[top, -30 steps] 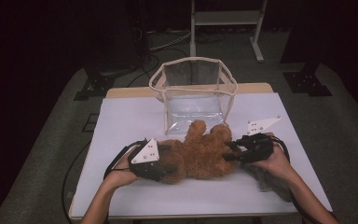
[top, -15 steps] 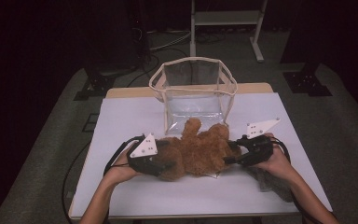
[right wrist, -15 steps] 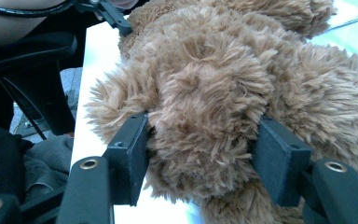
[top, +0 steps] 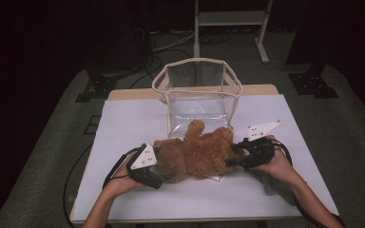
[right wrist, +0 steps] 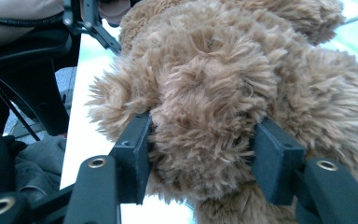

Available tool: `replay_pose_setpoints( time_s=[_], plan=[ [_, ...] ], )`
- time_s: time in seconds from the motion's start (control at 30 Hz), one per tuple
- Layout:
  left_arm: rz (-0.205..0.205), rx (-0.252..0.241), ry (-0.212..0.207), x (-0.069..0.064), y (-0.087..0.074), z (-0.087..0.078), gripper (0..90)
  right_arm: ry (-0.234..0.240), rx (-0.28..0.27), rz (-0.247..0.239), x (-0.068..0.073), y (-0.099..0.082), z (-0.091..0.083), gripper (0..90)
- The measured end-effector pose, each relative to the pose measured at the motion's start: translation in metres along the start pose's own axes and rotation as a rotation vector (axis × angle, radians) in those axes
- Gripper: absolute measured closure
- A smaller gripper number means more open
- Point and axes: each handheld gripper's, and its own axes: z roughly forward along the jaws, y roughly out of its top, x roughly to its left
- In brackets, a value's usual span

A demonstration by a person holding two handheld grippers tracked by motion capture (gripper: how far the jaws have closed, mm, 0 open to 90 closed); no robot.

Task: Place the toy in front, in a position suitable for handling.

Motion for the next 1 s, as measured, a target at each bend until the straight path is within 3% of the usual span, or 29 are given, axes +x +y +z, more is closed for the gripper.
replay_pose_setpoints(
  time_s=[0.03, 0.13, 0.2, 0.3, 0.53, 0.57, 0.67, 0.7, 0.73, 0.77, 0.83, 0.93, 0.97, 1.0],
  plan=[
    [-0.022, -0.008, 0.024, 0.000, 0.000, 0.003, 24.2, 0.002, 0.000, 0.005, -0.001, 0.001, 0.002, 47.4],
    [-0.026, -0.018, 0.039, 0.001, 0.001, 0.004, 39.7, -0.007, 0.002, 0.035, -0.001, 0.003, 0.005, 57.6],
    [-0.026, -0.027, 0.041, 0.001, 0.002, 0.004, 44.9, -0.013, -0.002, 0.064, 0.000, 0.006, 0.006, 66.9],
    [-0.052, -0.040, 0.013, 0.005, 0.005, 0.002, 47.7, -0.005, -0.023, 0.082, 0.002, 0.012, 0.004, 72.2],
    [-0.069, -0.076, -0.047, 0.007, 0.024, -0.013, 48.8, 0.020, -0.049, 0.076, 0.015, 0.028, -0.014, 72.7],
    [-0.060, -0.090, -0.073, 0.005, 0.035, -0.021, 48.8, 0.023, -0.044, 0.076, 0.022, 0.033, -0.024, 72.6],
    [-0.062, -0.093, -0.107, 0.004, 0.041, -0.026, 48.6, 0.026, -0.025, 0.085, 0.032, 0.034, -0.034, 72.4],
    [-0.069, -0.083, -0.168, 0.002, 0.046, -0.030, 48.4, 0.031, -0.017, 0.096, 0.037, 0.032, -0.038, 72.3],
    [-0.069, -0.083, -0.168, 0.002, 0.046, -0.030, 48.4, 0.037, -0.012, 0.103, 0.039, 0.029, -0.040, 72.1],
    [-0.070, -0.056, -0.214, -0.001, 0.045, -0.026, 47.9, 0.040, -0.005, 0.116, 0.042, 0.025, -0.042, 71.9],
    [-0.080, -0.020, -0.237, -0.003, 0.040, -0.016, 47.0, 0.037, 0.007, 0.124, 0.044, 0.016, -0.042, 71.2],
    [-0.084, 0.009, -0.239, -0.002, 0.034, -0.005, 44.2, 0.032, 0.014, 0.136, 0.041, 0.004, -0.039, 69.0],
    [-0.076, 0.020, -0.221, 0.000, 0.029, 0.002, 42.8, 0.019, 0.018, 0.128, 0.040, 0.003, -0.038, 67.6],
    [-0.089, 0.003, -0.222, 0.003, 0.029, 0.002, 41.6, 0.005, 0.018, 0.120, 0.038, 0.002, -0.037, 66.5]
  ],
)
